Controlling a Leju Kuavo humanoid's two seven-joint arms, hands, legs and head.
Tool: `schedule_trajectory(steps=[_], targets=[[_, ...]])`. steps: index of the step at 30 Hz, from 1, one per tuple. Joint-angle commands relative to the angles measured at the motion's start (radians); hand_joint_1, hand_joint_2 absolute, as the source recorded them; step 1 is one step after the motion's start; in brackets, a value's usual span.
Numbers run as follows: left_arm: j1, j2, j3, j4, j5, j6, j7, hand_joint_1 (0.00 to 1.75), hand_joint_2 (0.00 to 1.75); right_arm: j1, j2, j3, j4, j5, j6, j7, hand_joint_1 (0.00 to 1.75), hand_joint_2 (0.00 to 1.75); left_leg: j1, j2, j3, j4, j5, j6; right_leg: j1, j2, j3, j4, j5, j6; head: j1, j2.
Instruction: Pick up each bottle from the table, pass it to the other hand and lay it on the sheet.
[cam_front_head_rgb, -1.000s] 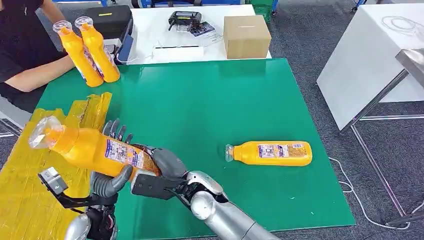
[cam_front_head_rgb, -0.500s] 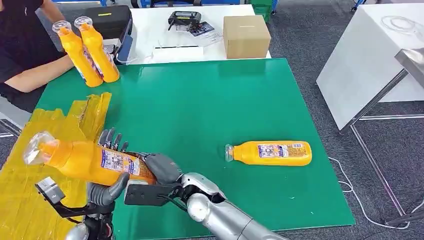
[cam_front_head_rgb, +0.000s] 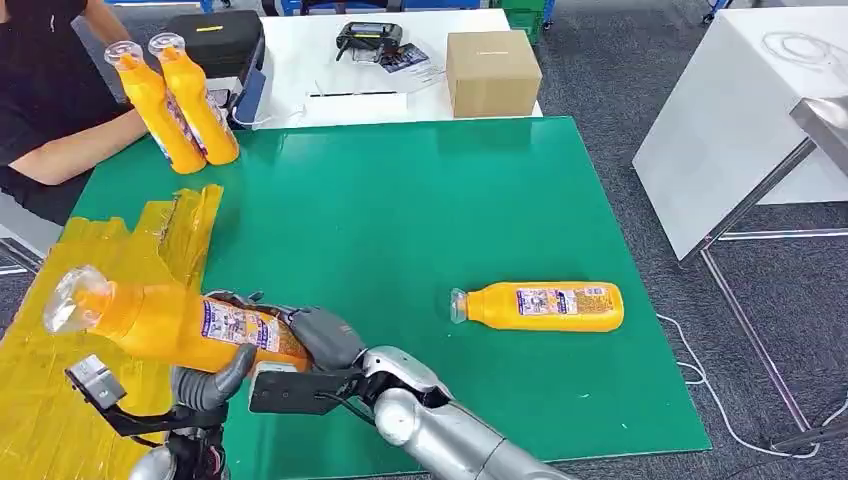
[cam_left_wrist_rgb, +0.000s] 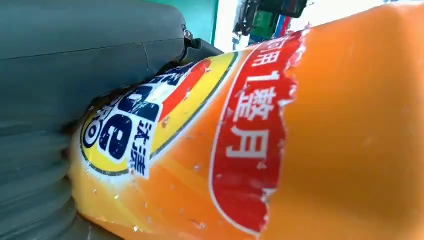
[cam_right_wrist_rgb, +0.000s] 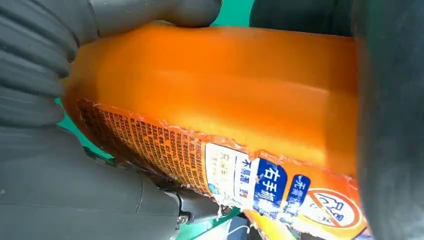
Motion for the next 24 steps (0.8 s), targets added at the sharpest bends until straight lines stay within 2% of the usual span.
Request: schedule_trajectory(steps=[1,6,7,8,10,13,15,17,20,22,24], targets=[[-0.089,-0.014,-0.007,-0.004,-0.007,-0.007,-0.002,1.75,1.75,0.028,-0.042,0.051,0.034,0.016,0.004,0.005,1.75,1.75,0.002,-0.006,0.002,0.0,0.001,0.0,0.002,-0.007,0.005,-0.002,-0.001,-0.001,0.0,0.0],[-0.085,-0.003,0.002,-0.01,-0.057,0.01,-0.029,1.75,1.75,0.057,-0.072,0.01,-0.005,0.026,-0.013,0.003,1.75,1.75,0.0,-0.002,0.0,-0.001,0.001,0.0,0.0,-0.003,0.001,-0.001,0.0,0.0,0.0,0.0],[-0.081,0.003,0.008,-0.014,-0.087,0.026,-0.034,1.75,1.75,0.065,-0.079,0.001,-0.019,0.035,-0.025,0.009,1.48,1.75,0.001,-0.007,0.002,-0.001,0.001,0.001,0.002,-0.008,0.006,-0.003,-0.001,-0.001,0.0,0.0],[-0.074,0.008,0.017,-0.029,-0.142,0.052,-0.063,1.75,1.75,0.078,-0.095,-0.02,-0.045,0.039,-0.041,0.017,0.02,1.75,0.001,-0.005,0.002,-0.001,0.001,0.0,0.001,-0.007,0.004,-0.003,0.0,-0.001,0.0,0.0],[-0.06,0.018,0.022,-0.052,-0.233,0.09,-0.097,1.75,1.75,0.09,-0.125,-0.049,-0.086,0.038,-0.044,0.019,0.0,1.75,0.001,-0.005,0.001,-0.001,0.001,0.001,0.002,-0.007,0.004,-0.003,0.0,0.0,0.0,0.0],[-0.028,0.045,0.044,-0.11,-0.59,0.309,-0.188,1.75,1.75,0.135,-0.219,-0.142,-0.25,0.067,-0.076,0.027,0.0,1.75,0.001,-0.005,0.001,-0.001,0.001,0.001,0.002,-0.007,0.004,-0.003,0.0,0.0,0.0,0.0],[-0.011,0.064,0.085,-0.121,-0.83,0.493,-0.21,1.75,1.75,0.175,-0.296,-0.212,-0.403,0.073,-0.06,-0.011,0.0,1.75,0.001,-0.007,0.0,0.0,0.0,0.001,0.001,-0.007,0.004,-0.002,0.0,0.0,0.0,0.0],[0.003,0.103,0.138,-0.097,-0.977,0.606,-0.196,1.75,1.75,0.208,-0.374,-0.274,-0.55,0.051,-0.028,-0.023,0.0,1.75,0.0,-0.006,0.001,0.0,0.0,0.001,0.001,-0.007,0.005,-0.002,-0.001,0.0,0.0,0.0],[0.009,0.153,0.232,-0.01,-1.222,0.823,-0.157,1.75,1.75,0.222,-0.469,-0.336,-0.67,0.021,0.015,-0.049,0.0,1.75,-0.001,-0.005,0.001,-0.001,0.0,0.001,-0.001,-0.005,0.005,-0.002,0.0,0.0,0.0,0.0],[0.007,0.163,0.244,0.013,-1.217,0.835,-0.166,1.75,1.75,0.228,-0.48,-0.353,-0.686,0.013,0.029,-0.054,0.0,1.75,-0.002,-0.004,0.0,-0.001,0.001,0.0,-0.002,-0.004,0.002,-0.001,0.0,0.0,0.0,0.0],[0.013,0.186,0.264,0.066,-1.359,0.896,-0.1,1.75,1.75,0.223,-0.516,-0.356,-0.697,0.006,0.04,-0.06,0.0,1.75,-0.002,-0.004,0.001,-0.001,0.0,0.001,-0.002,-0.005,0.004,-0.002,0.0,-0.001,0.0,0.0]])
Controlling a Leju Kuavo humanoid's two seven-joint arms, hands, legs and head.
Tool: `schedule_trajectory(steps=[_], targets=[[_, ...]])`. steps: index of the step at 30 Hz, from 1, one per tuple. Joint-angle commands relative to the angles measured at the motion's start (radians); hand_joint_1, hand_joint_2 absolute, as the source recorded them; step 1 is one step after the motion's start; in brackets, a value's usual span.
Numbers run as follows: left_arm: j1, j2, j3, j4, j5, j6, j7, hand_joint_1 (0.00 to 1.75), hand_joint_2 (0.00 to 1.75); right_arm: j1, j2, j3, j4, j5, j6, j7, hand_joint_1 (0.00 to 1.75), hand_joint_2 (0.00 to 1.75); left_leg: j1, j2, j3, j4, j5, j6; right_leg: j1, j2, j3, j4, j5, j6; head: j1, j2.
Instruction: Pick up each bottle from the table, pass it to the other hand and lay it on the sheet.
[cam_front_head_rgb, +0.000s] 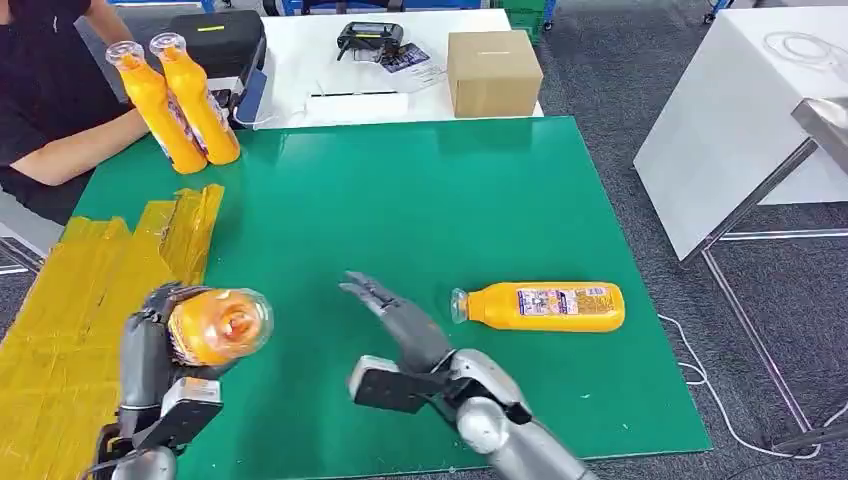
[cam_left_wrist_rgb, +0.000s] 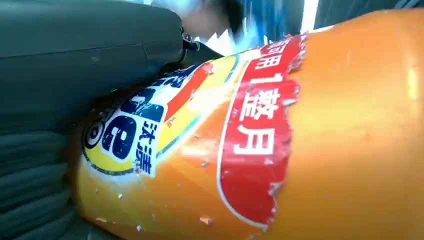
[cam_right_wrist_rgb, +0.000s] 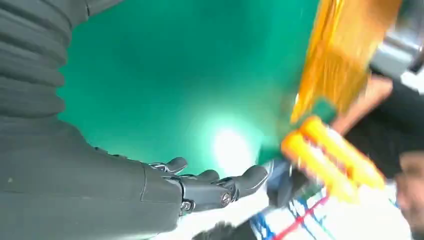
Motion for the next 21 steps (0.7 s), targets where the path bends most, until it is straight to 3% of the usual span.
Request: schedule_trajectory(steps=[1,6,16,17,18,21], targets=[[0.0,0.12,0.167,0.202,-0.301,0.195,0.097,1.75,1.75,0.031,-0.245,-0.137,-0.279,-0.035,0.056,-0.02,0.0,1.75,0.0,-0.002,0.003,-0.002,0.0,0.0,0.0,-0.003,0.004,-0.002,-0.001,-0.001,0.0,0.0],[-0.04,0.163,0.203,0.397,-0.456,0.299,0.166,1.75,1.75,-0.038,-0.278,-0.137,-0.27,-0.072,0.09,0.002,0.0,1.75,-0.001,0.0,0.002,-0.002,0.001,0.0,-0.001,0.0,0.001,0.0,0.0,0.0,0.0,0.0],[-0.071,0.236,0.203,0.6,-0.513,0.215,0.188,1.75,1.75,-0.058,-0.396,-0.15,-0.292,-0.092,0.129,0.031,0.0,1.75,-0.001,0.0,0.004,-0.001,0.0,0.001,0.0,-0.001,0.004,-0.001,0.0,-0.001,0.0,0.0],[-0.072,0.241,0.199,0.606,-0.516,0.199,0.183,1.29,1.75,-0.059,-0.406,-0.149,-0.295,-0.086,0.137,0.036,0.0,1.75,0.0,0.0,0.002,-0.001,0.0,0.001,0.0,-0.002,0.002,-0.001,0.0,0.0,0.0,0.0],[-0.072,0.236,0.204,0.604,-0.502,0.18,0.181,0.0,1.75,-0.06,-0.419,-0.147,-0.296,-0.081,0.148,0.048,0.0,1.75,0.0,-0.001,0.003,0.0,0.0,0.001,0.001,-0.003,0.005,-0.001,-0.001,-0.001,0.0,0.0],[-0.068,0.243,0.195,0.597,-0.497,0.161,0.171,0.0,1.75,-0.056,-0.449,-0.156,-0.291,-0.098,0.168,0.057,0.0,1.75,-0.001,-0.001,0.001,-0.001,0.0,0.001,0.0,-0.002,0.002,0.0,0.0,0.0,0.0,0.0]])
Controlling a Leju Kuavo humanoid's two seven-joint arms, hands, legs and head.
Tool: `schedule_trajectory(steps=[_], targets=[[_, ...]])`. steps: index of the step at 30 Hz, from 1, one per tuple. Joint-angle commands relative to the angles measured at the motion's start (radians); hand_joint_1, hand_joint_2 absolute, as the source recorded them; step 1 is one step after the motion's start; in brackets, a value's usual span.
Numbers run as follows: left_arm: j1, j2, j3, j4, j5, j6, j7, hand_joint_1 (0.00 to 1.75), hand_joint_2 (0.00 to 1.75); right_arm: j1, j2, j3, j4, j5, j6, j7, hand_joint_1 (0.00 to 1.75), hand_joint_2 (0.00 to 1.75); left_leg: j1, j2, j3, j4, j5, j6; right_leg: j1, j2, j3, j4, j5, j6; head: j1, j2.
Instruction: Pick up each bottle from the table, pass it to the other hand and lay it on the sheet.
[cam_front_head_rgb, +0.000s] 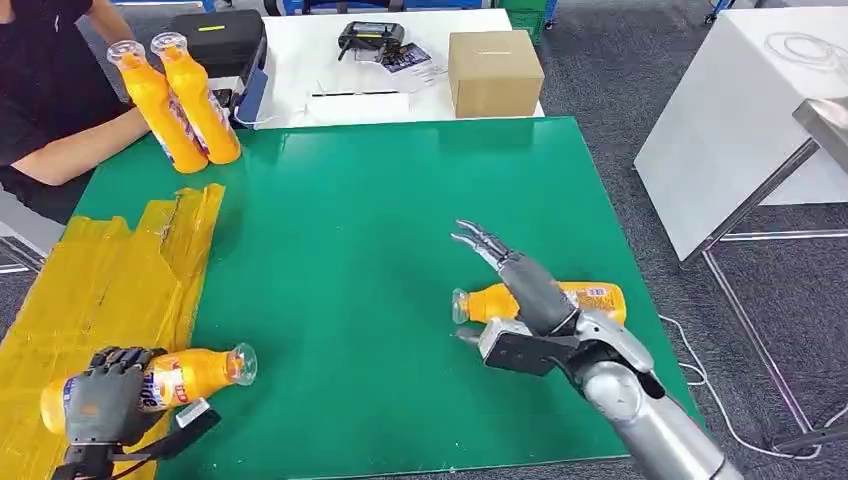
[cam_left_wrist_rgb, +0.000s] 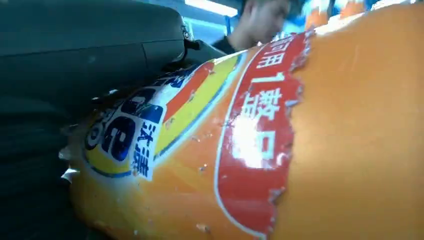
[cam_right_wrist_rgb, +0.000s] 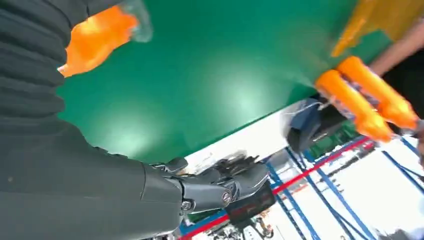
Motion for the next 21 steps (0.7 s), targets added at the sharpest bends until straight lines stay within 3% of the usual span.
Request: schedule_trajectory(steps=[1,6,14,15,21], targets=[[-0.043,0.034,0.005,0.141,0.013,-0.056,-0.018,0.0,1.75,-0.042,-0.108,-0.004,-0.006,-0.012,0.045,0.03,0.0,1.75,0.0,-0.001,0.002,-0.001,0.0,0.0,0.0,-0.002,0.003,-0.001,0.0,-0.001,0.0,0.0],[-0.052,0.036,-0.005,0.124,0.105,-0.124,-0.053,0.0,1.75,-0.087,-0.168,0.008,0.057,-0.005,0.099,0.09,0.0,1.75,-0.001,-0.001,0.001,0.0,0.001,0.0,-0.001,-0.002,0.002,0.0,0.0,-0.001,0.0,0.0],[-0.052,0.038,-0.007,0.119,0.11,-0.128,-0.053,0.0,1.75,-0.093,-0.166,0.011,0.069,-0.007,0.103,0.089,0.0,1.75,0.0,0.0,0.005,-0.001,0.001,0.002,0.001,-0.003,0.007,-0.002,0.001,-0.001,-0.001,0.0],[-0.052,0.038,-0.008,0.112,0.141,-0.142,-0.063,0.0,0.0,-0.105,-0.172,0.022,0.084,0.005,0.11,0.109,0.0,1.75,-0.001,-0.001,0.003,-0.001,0.002,0.002,0.0,-0.004,0.005,-0.001,0.0,-0.001,0.0,0.0],[-0.06,0.048,-0.028,0.039,0.276,-0.205,-0.101,0.0,0.0,-0.178,-0.163,0.046,0.249,0.025,0.126,0.129,0.0,1.75,-0.001,0.0,0.003,0.0,0.002,0.002,0.0,-0.003,0.004,-0.001,0.001,-0.001,-0.001,0.0]])
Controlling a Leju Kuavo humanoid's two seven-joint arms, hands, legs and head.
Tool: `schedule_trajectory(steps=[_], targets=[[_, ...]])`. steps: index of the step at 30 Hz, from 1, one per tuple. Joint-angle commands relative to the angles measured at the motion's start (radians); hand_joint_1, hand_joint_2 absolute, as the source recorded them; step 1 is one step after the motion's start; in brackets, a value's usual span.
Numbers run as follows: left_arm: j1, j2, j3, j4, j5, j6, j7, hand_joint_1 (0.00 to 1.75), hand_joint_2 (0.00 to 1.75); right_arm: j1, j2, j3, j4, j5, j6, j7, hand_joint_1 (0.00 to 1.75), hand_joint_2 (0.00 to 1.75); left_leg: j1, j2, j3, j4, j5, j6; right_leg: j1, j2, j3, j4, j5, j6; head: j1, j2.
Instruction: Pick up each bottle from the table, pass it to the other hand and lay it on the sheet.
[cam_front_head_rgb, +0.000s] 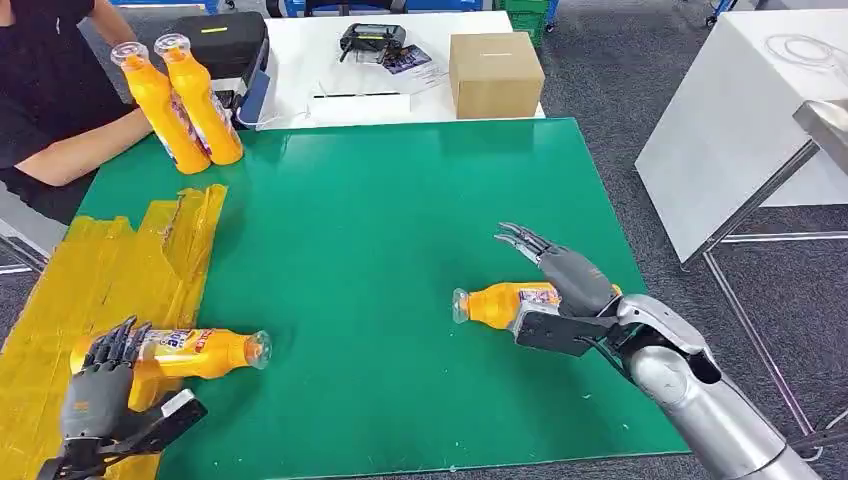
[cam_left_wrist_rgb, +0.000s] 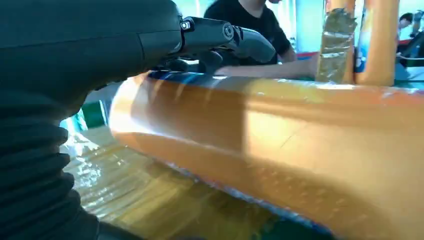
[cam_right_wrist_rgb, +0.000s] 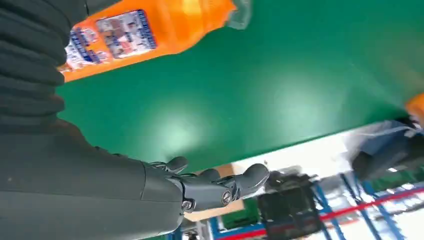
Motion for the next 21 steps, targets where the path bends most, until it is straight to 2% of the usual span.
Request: schedule_trajectory(steps=[1,4,6,10,11,12,13,21], targets=[[-0.023,0.004,-0.022,-0.041,0.158,-0.075,-0.042,0.0,0.0,-0.121,0.007,0.046,0.24,0.024,0.015,0.019,0.0,1.75,0.001,0.002,0.001,0.0,0.0,0.0,0.001,0.0,0.002,-0.001,0.001,-0.001,0.0,0.0],[-0.029,-0.025,0.011,-0.123,0.35,-0.145,-0.105,0.0,0.0,-0.103,0.01,0.029,0.269,0.051,0.0,0.031,0.0,1.75,0.001,0.0,0.001,0.001,0.0,0.0,0.002,-0.001,0.002,-0.001,0.001,-0.001,0.0,0.0],[-0.05,-0.054,0.043,-0.18,0.508,-0.241,-0.139,0.0,0.0,-0.087,0.01,0.016,0.298,0.067,-0.005,0.037,0.0,1.75,0.002,-0.002,0.0,0.001,0.0,0.0,0.003,-0.003,0.002,-0.001,0.0,-0.001,0.0,0.0],[-0.085,-0.084,0.063,-0.25,0.684,-0.4,-0.136,0.0,0.0,-0.074,0.012,0.006,0.352,0.093,-0.007,0.041,0.0,1.75,0.003,-0.003,0.002,0.001,0.0,0.001,0.003,-0.005,0.005,-0.002,0.0,-0.001,0.0,0.0],[-0.101,-0.099,0.075,-0.279,0.824,-0.518,-0.139,0.0,0.0,-0.069,0.015,-0.001,0.372,0.105,-0.007,0.044,0.0,1.75,0.002,-0.003,-0.001,0.001,0.0,0.0,0.002,-0.004,0.001,-0.001,0.0,-0.001,-0.001,0.0],[-0.104,-0.102,0.072,-0.298,0.827,-0.527,-0.124,0.0,0.0,-0.064,0.017,-0.003,0.38,0.111,-0.011,0.043,0.0,1.75,0.002,-0.003,0.0,0.001,0.0,0.0,0.003,-0.004,0.002,-0.002,0.0,-0.001,0.0,0.0],[-0.11,-0.112,0.078,-0.319,0.923,-0.602,-0.115,0.0,0.0,-0.06,0.017,-0.007,0.388,0.127,-0.017,0.042,0.0,1.75,0.002,-0.003,-0.002,0.001,0.0,0.0,0.002,-0.004,0.0,-0.002,0.0,-0.001,0.0,0.0],[-0.105,-0.117,0.071,-0.35,0.952,-0.627,-0.093,0.0,0.0,-0.053,0.014,-0.014,0.391,0.132,-0.012,0.043,0.0,1.75,0.001,0.0,0.001,0.0,-0.001,0.0,0.001,-0.001,0.002,-0.002,0.0,-0.001,-0.001,0.0]])
